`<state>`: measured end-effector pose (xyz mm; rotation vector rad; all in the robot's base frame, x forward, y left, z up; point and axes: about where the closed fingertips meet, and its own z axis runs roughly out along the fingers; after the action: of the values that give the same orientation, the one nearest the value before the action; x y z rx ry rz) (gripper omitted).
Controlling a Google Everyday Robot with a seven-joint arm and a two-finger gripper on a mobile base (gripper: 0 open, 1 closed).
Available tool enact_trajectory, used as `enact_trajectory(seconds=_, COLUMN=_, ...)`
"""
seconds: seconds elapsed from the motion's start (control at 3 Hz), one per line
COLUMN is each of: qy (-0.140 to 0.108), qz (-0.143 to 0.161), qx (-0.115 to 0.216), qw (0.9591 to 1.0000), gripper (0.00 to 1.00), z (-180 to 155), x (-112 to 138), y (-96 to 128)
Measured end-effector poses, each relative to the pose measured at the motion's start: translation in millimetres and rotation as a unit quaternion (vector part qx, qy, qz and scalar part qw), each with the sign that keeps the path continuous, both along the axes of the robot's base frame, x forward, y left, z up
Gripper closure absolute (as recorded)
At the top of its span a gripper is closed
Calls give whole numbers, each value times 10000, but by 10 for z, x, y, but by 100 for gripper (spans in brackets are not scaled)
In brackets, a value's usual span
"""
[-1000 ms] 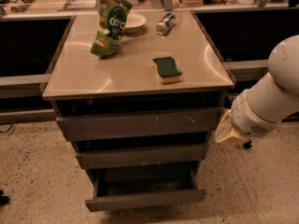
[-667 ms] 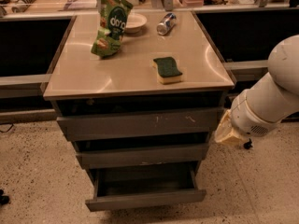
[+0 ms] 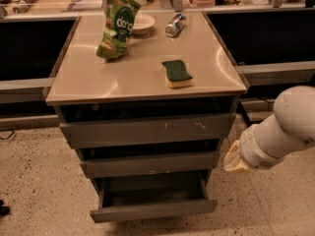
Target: Close bottom drawer
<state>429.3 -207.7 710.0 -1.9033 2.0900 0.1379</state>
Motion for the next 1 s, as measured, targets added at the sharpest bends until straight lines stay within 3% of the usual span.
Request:
enact_trajectory(seconds=0.33, qy=97, qz=79, qx=369, qw=9992, gripper=100, z=-1010, x=161, y=75)
enact_trajectory(seconds=0.67, qy=102, qz=84, qx=370, qw=9992, gripper=100, z=-1018, x=160, y=75)
enact_trajectory(seconds=1.0, qy=88, qz=145, qx=457, qw=9988, gripper=100, z=-1382, x=175, y=33)
